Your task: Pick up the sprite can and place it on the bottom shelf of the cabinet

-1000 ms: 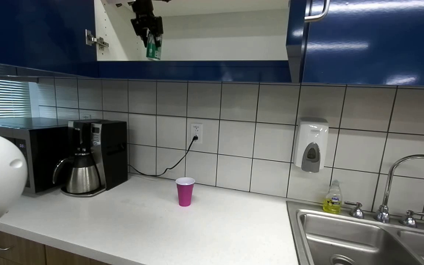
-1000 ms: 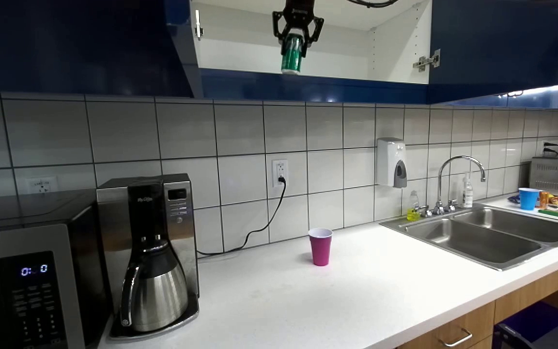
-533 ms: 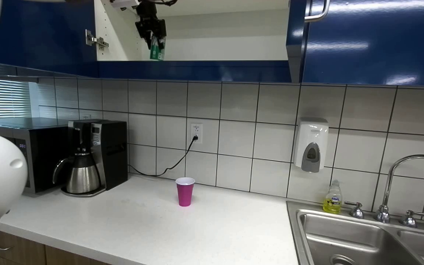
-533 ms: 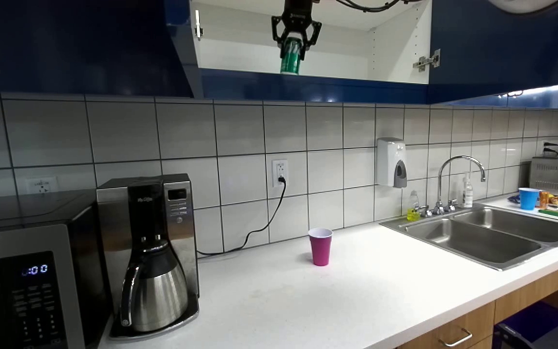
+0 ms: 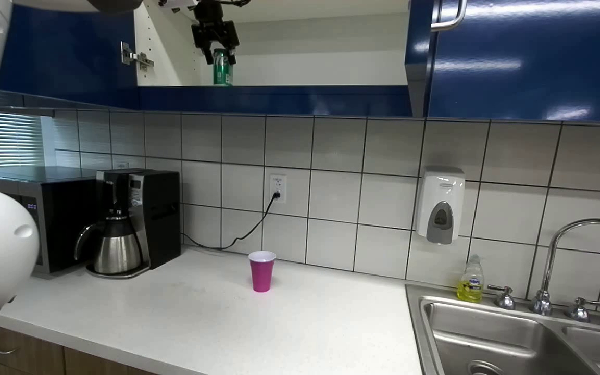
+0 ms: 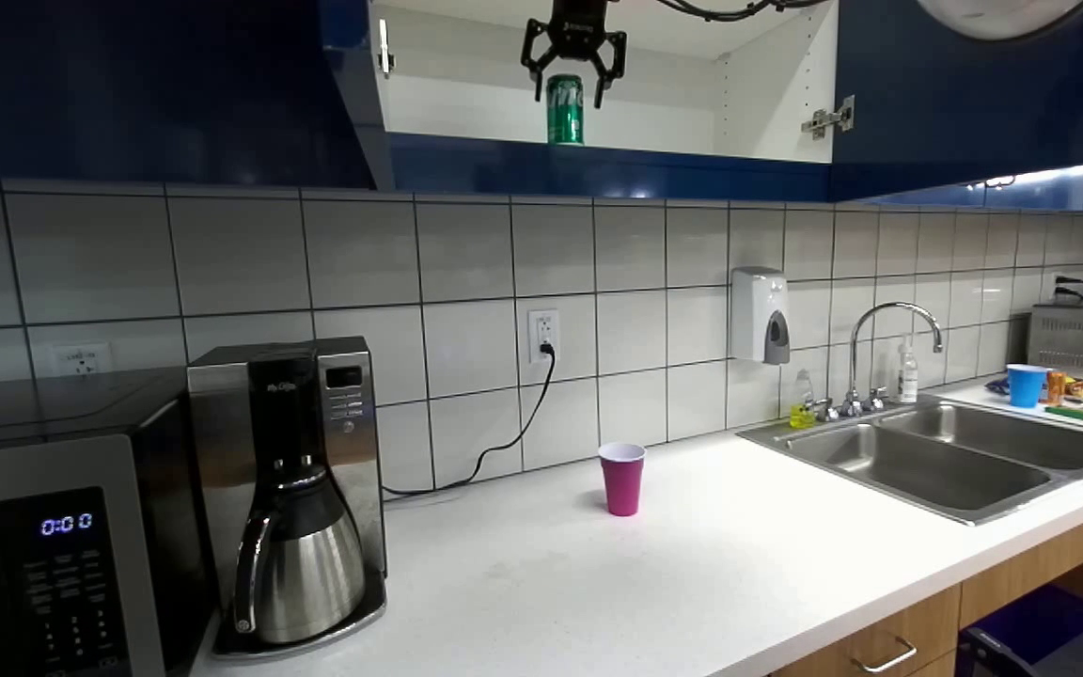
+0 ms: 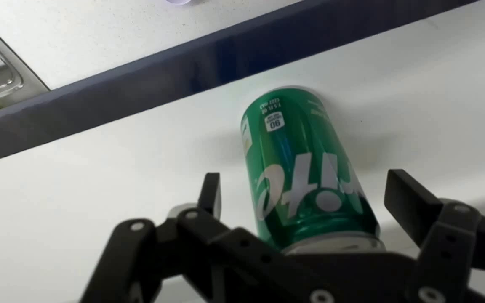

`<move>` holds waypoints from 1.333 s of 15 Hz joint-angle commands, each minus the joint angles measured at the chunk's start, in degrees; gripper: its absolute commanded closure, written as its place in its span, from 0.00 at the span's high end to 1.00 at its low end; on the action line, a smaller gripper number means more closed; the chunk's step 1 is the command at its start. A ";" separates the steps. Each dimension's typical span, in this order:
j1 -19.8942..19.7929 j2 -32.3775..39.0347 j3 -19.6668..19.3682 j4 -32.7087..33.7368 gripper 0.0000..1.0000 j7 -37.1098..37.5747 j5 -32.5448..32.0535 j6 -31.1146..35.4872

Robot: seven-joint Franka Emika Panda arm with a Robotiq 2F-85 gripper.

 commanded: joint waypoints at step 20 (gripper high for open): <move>-1.23 -24.01 -1.59 -29.68 1.00 -2.24 8.02 -0.86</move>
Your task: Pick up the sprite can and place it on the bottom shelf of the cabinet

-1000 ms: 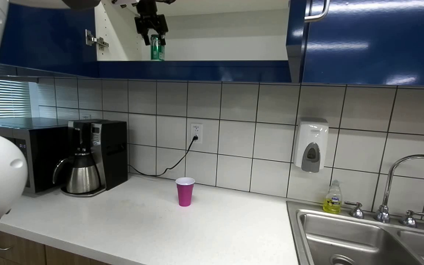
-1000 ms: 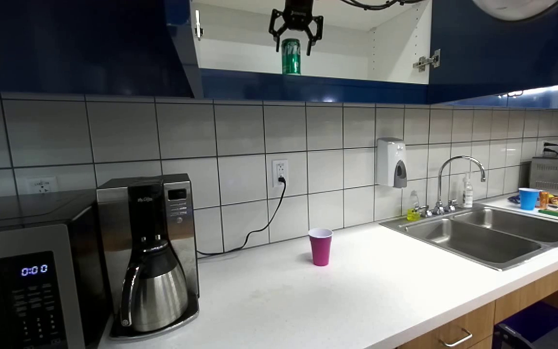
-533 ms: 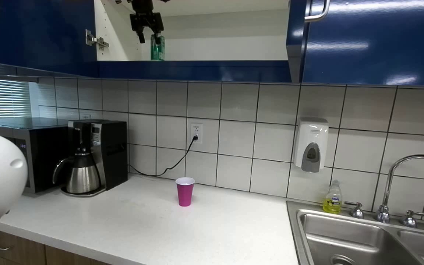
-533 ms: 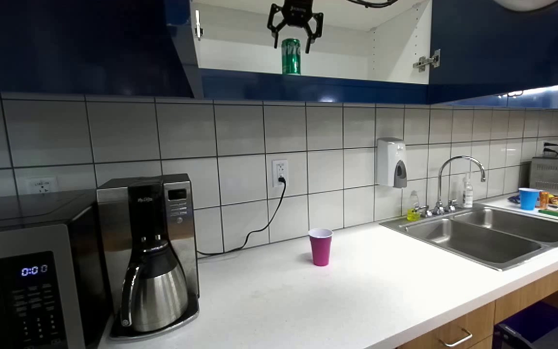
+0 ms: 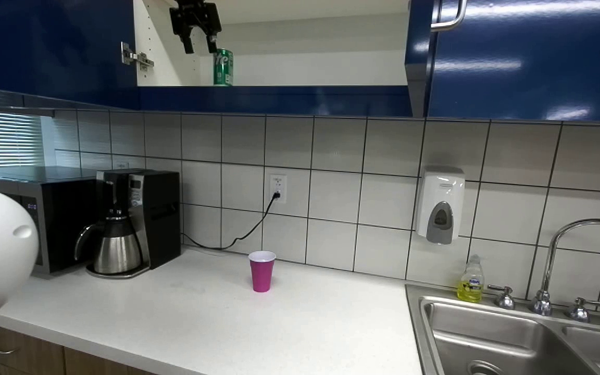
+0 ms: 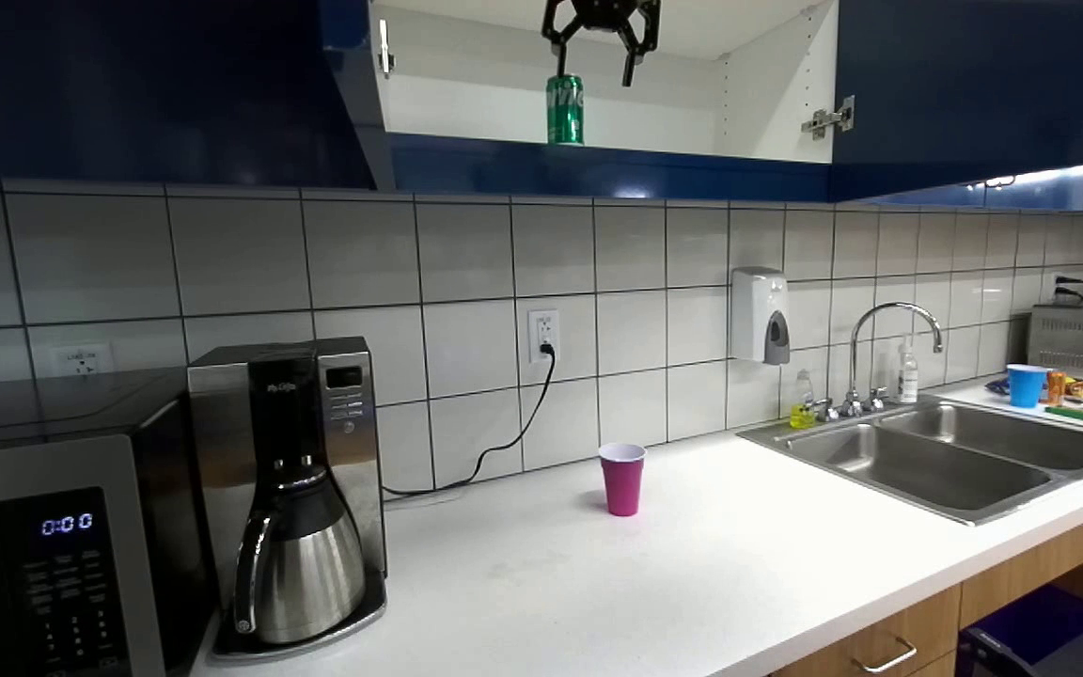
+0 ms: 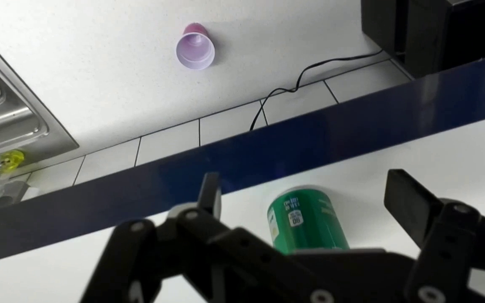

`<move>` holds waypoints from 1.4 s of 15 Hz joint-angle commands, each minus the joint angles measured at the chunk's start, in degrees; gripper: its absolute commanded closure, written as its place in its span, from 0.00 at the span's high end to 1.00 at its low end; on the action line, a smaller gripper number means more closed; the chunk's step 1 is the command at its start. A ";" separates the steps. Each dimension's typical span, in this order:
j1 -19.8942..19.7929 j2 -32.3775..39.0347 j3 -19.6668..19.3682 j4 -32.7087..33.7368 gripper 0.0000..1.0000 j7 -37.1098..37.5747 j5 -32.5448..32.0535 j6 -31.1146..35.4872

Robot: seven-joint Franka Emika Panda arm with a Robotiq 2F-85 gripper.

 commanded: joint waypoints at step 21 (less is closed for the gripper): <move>-1.64 -33.90 -5.31 -67.84 1.00 -16.79 10.45 18.06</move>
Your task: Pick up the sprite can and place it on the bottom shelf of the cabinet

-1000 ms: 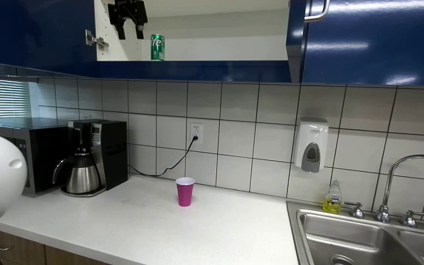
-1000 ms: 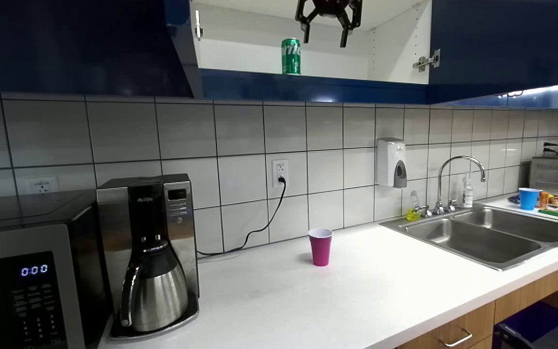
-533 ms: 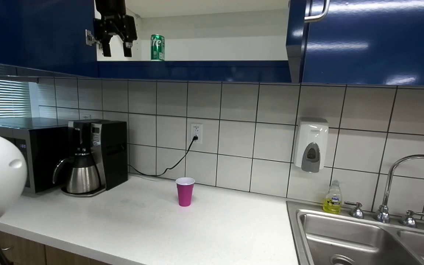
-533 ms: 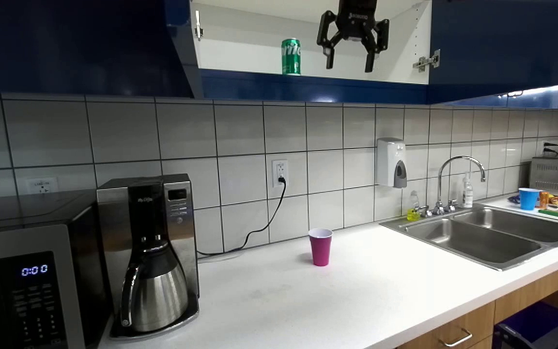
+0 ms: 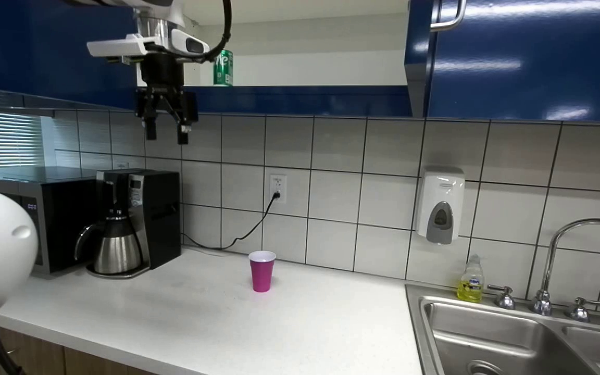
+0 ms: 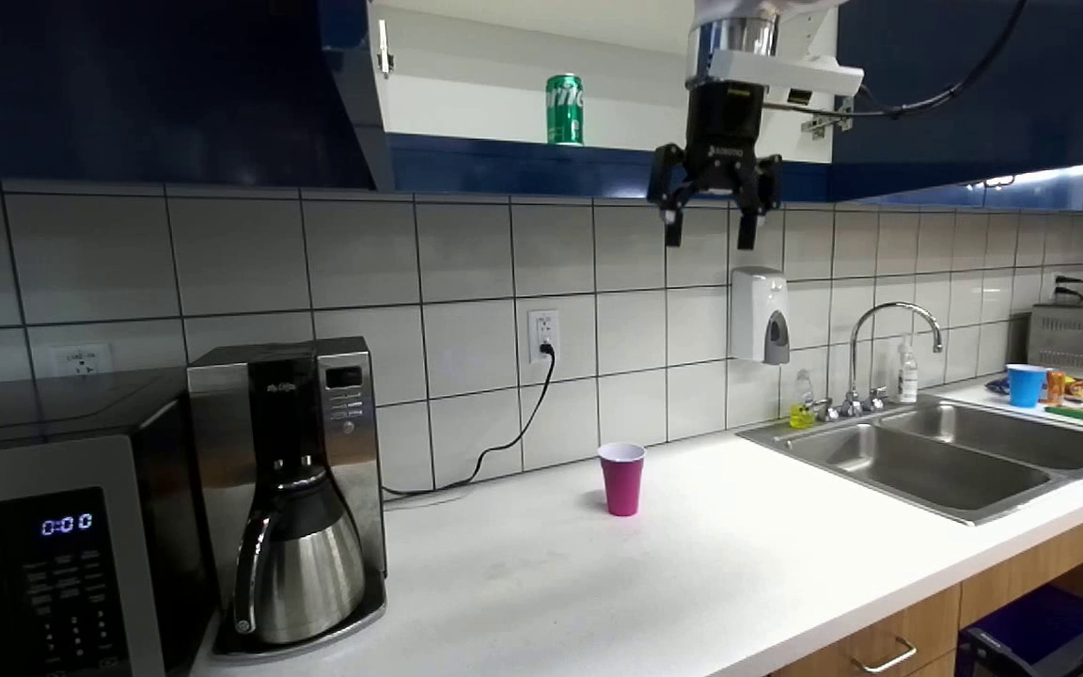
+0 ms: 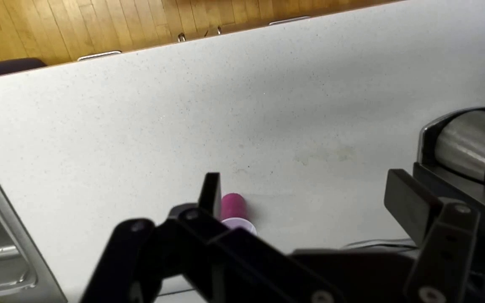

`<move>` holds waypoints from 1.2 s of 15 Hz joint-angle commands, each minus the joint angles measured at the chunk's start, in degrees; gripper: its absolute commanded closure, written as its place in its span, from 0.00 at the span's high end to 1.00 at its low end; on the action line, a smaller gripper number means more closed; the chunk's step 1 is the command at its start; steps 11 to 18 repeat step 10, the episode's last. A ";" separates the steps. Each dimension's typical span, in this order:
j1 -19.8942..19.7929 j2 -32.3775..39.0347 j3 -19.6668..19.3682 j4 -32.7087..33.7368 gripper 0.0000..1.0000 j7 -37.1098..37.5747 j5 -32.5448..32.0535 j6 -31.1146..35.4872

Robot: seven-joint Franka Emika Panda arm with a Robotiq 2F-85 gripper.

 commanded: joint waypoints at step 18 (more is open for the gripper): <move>-2.23 0.80 -0.61 -11.09 1.00 -4.48 1.42 6.74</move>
